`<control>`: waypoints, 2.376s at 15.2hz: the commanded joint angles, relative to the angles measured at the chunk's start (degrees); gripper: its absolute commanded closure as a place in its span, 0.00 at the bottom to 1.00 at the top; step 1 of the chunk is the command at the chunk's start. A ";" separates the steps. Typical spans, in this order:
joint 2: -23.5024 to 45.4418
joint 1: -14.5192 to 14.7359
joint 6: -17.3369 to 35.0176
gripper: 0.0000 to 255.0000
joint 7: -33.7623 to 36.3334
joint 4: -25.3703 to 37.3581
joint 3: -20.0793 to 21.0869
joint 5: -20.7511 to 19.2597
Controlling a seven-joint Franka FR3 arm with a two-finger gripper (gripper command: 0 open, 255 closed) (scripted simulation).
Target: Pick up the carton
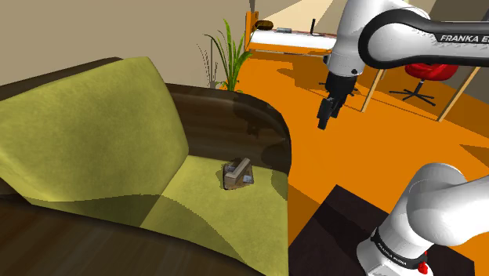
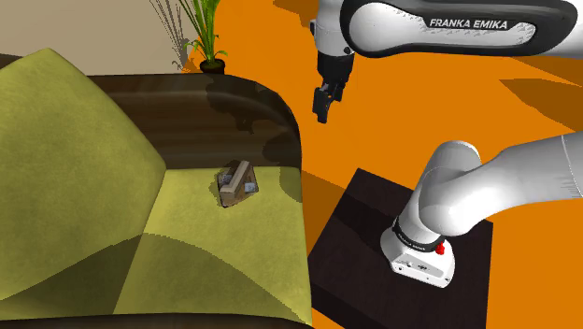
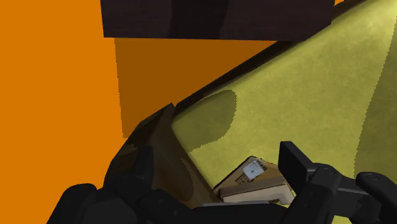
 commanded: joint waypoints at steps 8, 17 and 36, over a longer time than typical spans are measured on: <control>12.23 2.44 12.34 0.00 -2.18 -0.18 0.84 0.61; 30.19 5.13 25.41 0.00 -4.90 4.63 2.56 0.88; 65.66 9.94 38.74 0.00 -8.13 26.32 6.36 -2.73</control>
